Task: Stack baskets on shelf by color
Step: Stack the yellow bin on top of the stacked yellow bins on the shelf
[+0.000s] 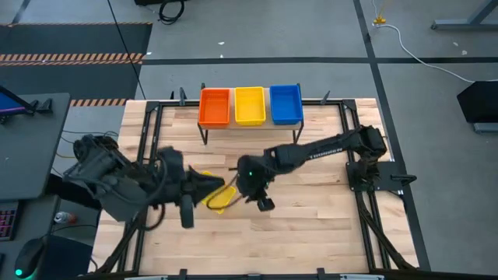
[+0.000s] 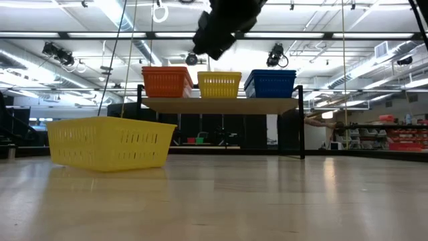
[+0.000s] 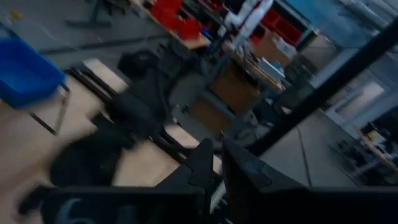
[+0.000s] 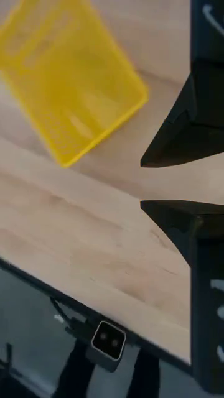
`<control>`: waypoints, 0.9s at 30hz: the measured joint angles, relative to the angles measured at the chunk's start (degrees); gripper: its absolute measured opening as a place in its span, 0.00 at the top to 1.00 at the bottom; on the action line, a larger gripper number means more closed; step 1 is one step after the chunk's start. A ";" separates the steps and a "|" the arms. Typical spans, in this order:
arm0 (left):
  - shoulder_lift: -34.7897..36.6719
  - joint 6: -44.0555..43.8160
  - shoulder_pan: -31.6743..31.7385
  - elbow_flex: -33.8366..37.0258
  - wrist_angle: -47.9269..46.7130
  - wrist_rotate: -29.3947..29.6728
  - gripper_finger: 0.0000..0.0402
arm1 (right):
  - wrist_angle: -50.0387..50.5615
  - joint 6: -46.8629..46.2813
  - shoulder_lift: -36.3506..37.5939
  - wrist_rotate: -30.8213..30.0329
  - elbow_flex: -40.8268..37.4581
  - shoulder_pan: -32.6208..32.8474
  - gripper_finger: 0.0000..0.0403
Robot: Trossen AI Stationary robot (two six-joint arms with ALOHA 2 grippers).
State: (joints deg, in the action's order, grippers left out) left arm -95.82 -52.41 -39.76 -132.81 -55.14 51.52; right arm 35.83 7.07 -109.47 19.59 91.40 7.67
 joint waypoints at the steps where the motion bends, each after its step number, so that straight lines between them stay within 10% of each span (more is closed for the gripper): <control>1: 0.44 0.90 0.12 0.00 -0.08 0.75 0.90 | -2.08 1.60 0.03 -0.56 -0.79 0.83 0.75; 13: 1.12 5.28 3.74 0.02 -0.47 2.32 0.90 | -29.90 11.82 -0.15 -5.96 -10.44 3.83 0.72; 27: 1.10 5.08 6.63 0.02 -0.47 1.84 0.90 | -34.74 13.42 -0.84 -8.15 -14.97 -0.06 0.46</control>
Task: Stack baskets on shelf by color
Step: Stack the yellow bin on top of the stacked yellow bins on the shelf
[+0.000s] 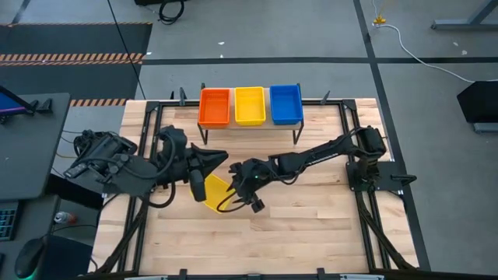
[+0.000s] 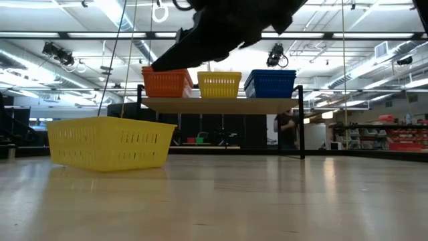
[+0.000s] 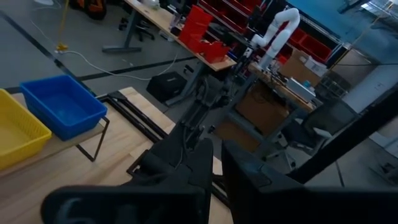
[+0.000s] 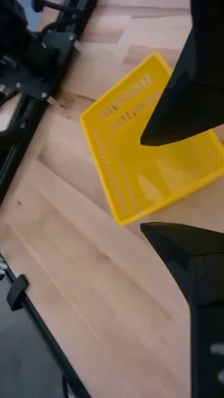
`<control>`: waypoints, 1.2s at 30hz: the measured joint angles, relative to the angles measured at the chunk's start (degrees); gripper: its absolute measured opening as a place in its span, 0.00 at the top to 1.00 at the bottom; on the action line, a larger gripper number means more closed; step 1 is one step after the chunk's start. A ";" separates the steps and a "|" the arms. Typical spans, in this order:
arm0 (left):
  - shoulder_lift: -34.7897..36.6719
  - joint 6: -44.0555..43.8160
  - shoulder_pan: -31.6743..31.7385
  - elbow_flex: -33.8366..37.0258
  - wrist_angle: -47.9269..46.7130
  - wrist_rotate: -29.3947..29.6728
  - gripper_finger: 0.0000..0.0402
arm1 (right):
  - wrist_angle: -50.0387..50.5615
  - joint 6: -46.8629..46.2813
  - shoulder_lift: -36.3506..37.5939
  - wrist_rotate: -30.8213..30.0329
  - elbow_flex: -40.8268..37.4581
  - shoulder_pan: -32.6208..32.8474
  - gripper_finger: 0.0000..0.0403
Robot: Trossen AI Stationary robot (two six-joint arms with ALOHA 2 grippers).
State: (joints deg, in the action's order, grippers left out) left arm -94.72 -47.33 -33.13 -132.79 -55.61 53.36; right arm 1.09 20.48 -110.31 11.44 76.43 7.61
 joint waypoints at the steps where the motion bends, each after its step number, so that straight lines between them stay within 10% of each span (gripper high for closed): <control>1: 0.00 0.01 -0.01 0.00 0.04 0.00 0.90 | -0.61 0.15 -0.40 0.00 0.03 -0.04 0.46; 20: -0.04 -0.90 -0.19 0.04 0.52 -0.72 0.90 | -0.01 0.06 -6.97 -0.42 0.36 -0.26 0.48; 31: -0.04 -1.27 -0.19 0.04 0.47 -0.72 0.90 | 9.68 -0.32 -6.57 -0.74 0.38 -0.17 0.96; 36: -0.04 -0.97 -0.19 0.04 0.41 -0.72 0.90 | 16.28 -0.78 -5.14 1.11 0.27 -0.17 0.98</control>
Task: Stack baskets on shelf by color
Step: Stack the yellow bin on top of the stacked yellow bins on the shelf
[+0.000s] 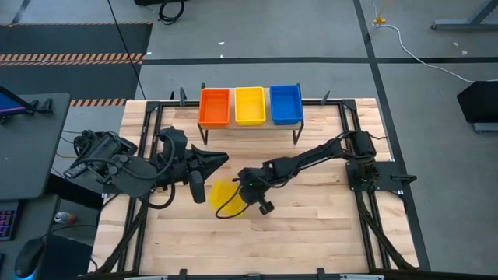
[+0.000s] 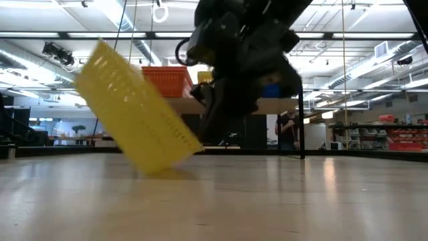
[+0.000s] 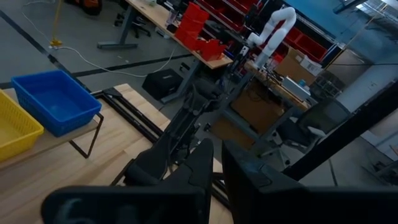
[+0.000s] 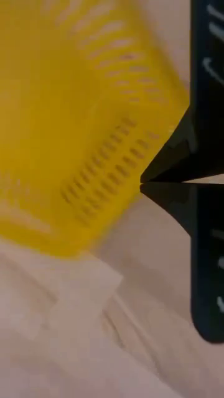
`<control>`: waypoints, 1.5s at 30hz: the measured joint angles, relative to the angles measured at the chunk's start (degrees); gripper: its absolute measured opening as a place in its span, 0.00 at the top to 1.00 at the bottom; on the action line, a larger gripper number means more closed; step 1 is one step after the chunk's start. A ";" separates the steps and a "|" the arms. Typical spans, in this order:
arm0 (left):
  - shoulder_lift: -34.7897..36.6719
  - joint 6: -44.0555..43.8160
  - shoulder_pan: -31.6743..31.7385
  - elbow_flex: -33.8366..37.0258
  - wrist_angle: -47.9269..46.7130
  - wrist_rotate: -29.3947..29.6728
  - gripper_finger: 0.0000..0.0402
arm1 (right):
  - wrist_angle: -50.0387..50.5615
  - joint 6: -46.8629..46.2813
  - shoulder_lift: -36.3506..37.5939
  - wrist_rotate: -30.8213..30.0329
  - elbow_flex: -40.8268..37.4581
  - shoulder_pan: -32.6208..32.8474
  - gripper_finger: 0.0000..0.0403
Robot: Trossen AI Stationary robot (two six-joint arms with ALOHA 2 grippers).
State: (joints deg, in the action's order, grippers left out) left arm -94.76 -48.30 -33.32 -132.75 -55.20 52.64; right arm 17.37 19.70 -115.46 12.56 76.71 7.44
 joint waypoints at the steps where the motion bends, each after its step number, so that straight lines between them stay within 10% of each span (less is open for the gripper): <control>1: 0.00 0.09 0.00 0.00 -0.02 0.00 0.90 | 1.03 0.17 0.85 0.04 0.00 0.02 0.99; 15: 0.00 1.41 0.11 0.00 -0.34 0.24 0.90 | 8.70 0.87 18.41 -5.44 0.11 -2.03 0.99; 22: 0.00 1.17 -0.27 0.00 -0.32 -1.03 0.90 | 12.95 -0.63 21.61 5.67 0.11 -1.48 0.87; 33: -0.12 -2.55 -0.13 -0.03 -1.29 -1.25 0.90 | 0.23 -7.58 16.20 -0.50 0.04 9.43 0.52; 45: -2.35 -8.14 -0.48 -0.04 -2.31 -3.90 0.90 | -10.39 -11.66 2.90 -0.72 0.04 12.56 0.50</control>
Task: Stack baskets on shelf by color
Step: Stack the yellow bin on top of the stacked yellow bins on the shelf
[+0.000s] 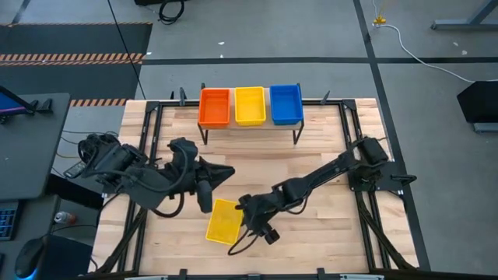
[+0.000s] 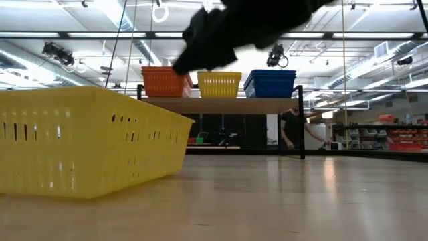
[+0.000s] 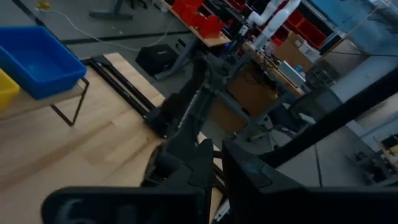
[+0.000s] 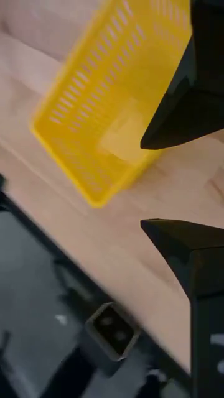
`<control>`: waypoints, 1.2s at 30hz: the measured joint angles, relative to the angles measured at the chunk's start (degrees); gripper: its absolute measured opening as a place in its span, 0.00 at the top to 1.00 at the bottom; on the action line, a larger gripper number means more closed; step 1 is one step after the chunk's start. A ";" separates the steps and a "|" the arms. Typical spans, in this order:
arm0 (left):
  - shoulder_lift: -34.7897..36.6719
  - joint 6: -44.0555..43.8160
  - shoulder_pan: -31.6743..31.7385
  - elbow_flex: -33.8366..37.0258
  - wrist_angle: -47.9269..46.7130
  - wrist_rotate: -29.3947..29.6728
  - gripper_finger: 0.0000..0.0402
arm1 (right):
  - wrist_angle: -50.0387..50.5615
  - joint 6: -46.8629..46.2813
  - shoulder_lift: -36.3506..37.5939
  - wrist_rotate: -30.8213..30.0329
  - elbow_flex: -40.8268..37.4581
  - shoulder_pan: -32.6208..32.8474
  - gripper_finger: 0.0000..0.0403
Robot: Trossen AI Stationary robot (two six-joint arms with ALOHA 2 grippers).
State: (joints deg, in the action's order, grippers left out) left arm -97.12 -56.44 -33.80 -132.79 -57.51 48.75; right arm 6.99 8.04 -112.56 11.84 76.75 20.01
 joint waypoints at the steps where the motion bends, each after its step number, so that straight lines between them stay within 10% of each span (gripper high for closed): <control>1: -0.18 -0.21 0.00 0.02 0.08 -0.27 0.90 | 0.29 0.84 -0.60 -0.20 0.00 0.08 0.50; 21: -1.60 -2.47 -1.07 0.02 0.91 -2.05 0.90 | -5.50 10.22 -4.13 -2.50 0.13 -3.28 0.50; 36: -1.56 0.11 -1.20 0.04 0.13 -2.50 0.90 | 18.99 9.40 -2.93 -9.04 0.07 -8.59 0.71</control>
State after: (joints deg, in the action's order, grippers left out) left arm -98.67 -56.34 -35.00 -132.75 -57.38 46.24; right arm 25.98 17.44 -115.49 2.80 76.82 11.42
